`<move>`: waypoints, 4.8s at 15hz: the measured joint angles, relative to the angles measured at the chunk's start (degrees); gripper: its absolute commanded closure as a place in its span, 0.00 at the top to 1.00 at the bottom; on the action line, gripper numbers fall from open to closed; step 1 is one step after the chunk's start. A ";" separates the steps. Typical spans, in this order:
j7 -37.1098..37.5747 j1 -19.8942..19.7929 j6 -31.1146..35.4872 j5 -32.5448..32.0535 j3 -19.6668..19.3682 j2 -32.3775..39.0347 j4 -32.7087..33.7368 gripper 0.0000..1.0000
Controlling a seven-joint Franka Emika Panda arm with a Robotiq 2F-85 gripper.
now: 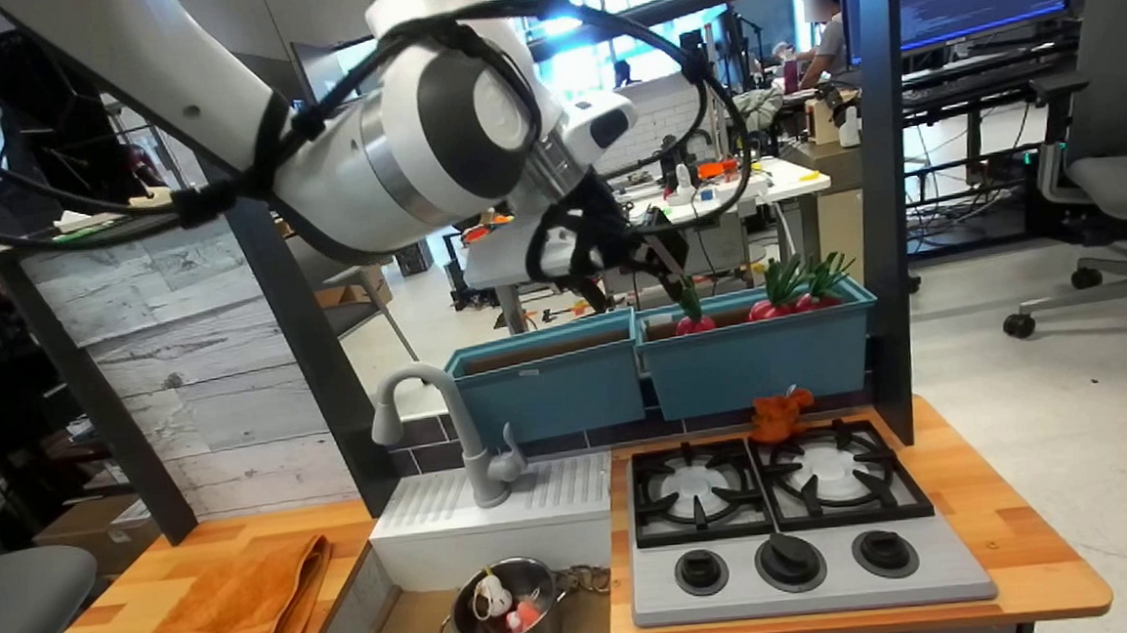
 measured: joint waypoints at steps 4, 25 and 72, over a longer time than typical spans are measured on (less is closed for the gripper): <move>2.42 -2.69 3.04 3.19 -1.02 10.66 10.41 1.00; -2.03 -9.74 -12.62 1.77 4.37 6.56 18.06 1.00; 24.32 -6.18 -16.60 -1.60 -9.21 35.76 44.47 0.01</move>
